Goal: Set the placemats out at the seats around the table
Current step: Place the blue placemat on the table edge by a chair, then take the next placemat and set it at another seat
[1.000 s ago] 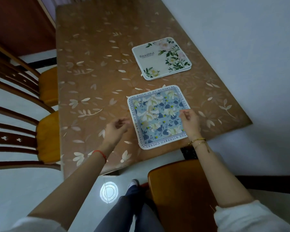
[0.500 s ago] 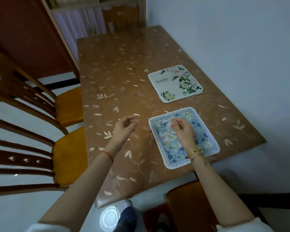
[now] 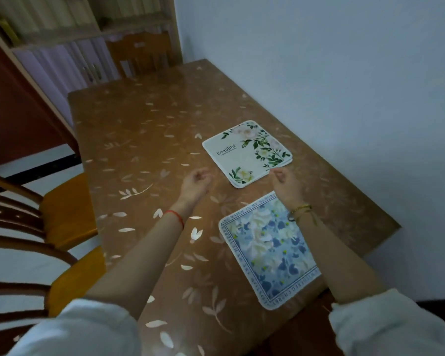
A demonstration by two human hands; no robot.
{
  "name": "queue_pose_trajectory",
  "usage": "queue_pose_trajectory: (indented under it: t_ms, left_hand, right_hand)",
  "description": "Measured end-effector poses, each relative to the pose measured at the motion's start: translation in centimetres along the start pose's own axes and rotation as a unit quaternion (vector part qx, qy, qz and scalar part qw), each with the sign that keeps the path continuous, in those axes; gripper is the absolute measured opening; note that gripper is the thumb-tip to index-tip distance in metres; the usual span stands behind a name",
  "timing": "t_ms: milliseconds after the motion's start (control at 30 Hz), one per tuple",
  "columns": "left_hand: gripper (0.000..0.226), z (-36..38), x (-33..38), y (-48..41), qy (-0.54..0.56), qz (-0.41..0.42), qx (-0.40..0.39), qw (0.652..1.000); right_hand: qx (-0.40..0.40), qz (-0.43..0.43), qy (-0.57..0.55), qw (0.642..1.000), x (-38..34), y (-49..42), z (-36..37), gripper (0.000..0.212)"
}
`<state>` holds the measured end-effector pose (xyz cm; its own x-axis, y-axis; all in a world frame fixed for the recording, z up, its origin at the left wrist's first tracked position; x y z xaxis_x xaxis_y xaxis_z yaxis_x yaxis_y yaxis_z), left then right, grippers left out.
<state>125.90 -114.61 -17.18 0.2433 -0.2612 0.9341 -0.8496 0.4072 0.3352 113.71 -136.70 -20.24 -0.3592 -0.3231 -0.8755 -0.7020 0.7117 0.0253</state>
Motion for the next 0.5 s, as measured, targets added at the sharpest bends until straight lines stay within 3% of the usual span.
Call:
queue_pose_trajectory:
  t_ms: [333, 500]
  left_hand:
    - [0.031, 6.7, -1.2, -15.2, 0.018, -0.081, 0.053, 0.995]
    - [0.050, 7.6, -2.7, -18.5, 0.008, -0.106, 0.050, 0.993]
  right_hand:
    - [-0.033, 0.048, 0.054, 0.997, 4.6, -19.2, -0.1, 0.034]
    - [-0.048, 0.042, 0.103, 0.993, 6.9, -22.9, 0.0, 0.040]
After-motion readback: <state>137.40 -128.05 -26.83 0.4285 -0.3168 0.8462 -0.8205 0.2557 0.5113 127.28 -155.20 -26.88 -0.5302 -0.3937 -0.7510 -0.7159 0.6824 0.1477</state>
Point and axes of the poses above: each hand's wrist, its own y-axis away from the middle knuckle, its own z-axis out of the palm, x = y × z, the point moved 2 cm from there along -y, towards the middle knuckle, and after that the axes turned 1 degree about -z, right-handed, at the moved point
